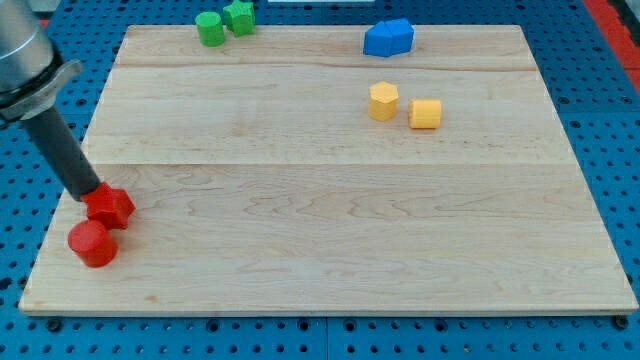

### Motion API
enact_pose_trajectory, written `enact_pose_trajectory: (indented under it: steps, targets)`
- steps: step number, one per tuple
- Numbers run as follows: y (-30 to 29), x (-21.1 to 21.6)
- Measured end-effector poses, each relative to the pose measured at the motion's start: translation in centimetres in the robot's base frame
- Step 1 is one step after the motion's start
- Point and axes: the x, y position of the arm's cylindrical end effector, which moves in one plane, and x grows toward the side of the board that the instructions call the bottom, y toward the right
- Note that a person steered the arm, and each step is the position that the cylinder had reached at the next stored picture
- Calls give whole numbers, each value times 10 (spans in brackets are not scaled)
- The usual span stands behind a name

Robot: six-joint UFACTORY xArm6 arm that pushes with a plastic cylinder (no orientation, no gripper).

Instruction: Slide the yellow hexagon to the top of red star

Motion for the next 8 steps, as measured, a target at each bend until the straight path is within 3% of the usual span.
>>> enact_pose_trajectory:
  steps: [1, 3, 4, 6, 8]
  targets:
    - [109, -53]
    - [393, -77]
    - [457, -114]
    - [269, -144]
    - [149, -153]
